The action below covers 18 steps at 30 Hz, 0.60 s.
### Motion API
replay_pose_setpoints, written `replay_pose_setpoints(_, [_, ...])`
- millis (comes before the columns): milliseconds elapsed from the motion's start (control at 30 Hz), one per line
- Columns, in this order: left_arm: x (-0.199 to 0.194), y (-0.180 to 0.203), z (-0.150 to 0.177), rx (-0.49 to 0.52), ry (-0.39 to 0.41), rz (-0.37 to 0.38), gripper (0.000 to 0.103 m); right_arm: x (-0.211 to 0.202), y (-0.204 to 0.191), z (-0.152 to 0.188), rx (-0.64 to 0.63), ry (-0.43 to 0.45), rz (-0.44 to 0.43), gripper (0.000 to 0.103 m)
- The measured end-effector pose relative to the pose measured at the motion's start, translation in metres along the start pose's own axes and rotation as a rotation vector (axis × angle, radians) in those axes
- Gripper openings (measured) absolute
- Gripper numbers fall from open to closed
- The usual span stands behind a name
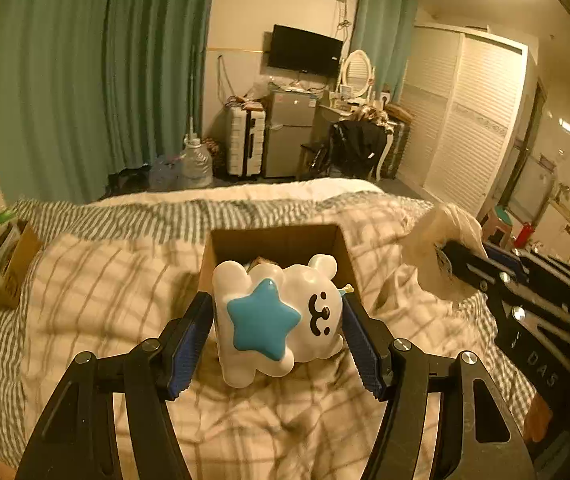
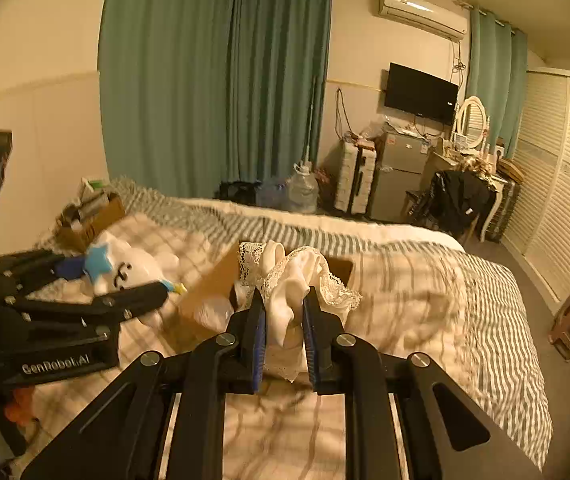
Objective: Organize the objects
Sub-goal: 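Lower the toy and lace cloth into the box and open both grippers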
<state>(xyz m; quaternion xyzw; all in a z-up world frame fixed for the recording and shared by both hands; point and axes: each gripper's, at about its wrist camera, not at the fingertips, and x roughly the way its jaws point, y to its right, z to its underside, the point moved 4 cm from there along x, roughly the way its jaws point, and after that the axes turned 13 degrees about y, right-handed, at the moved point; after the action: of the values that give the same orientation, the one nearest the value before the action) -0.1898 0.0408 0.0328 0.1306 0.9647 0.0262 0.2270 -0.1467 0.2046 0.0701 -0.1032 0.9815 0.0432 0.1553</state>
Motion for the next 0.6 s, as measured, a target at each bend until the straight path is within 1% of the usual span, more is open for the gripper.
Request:
replay_pose_setpoints(133, [0.028, 0.007, -0.023, 0.033, 0.019, 0.007, 0.067, 0.028, 0.019, -0.022, 0.005, -0.008, -0.004, 0.015])
replay_pose_setpoints(267, [0.069, 0.009, -0.030, 0.044, -0.003, 0.005, 0.067, 0.066, 0.035, -0.025, 0.010, -0.054, -0.009, 0.015])
replay_pose_setpoints(400, [0.113, 0.003, -0.020, 0.020, -0.055, 0.014, 0.067, 0.111, 0.044, -0.007, 0.010, -0.116, -0.016, 0.015])
replay_pose_setpoints(500, [0.148, -0.004, -0.006, -0.005, -0.103, 0.022, 0.067, 0.143, 0.050, 0.011, 0.029, -0.166, -0.032, 0.015])
replay_pose_setpoints(600, [0.171, -0.012, 0.009, -0.015, -0.134, 0.023, 0.067, 0.174, 0.054, 0.030, 0.030, -0.214, -0.043, 0.015])
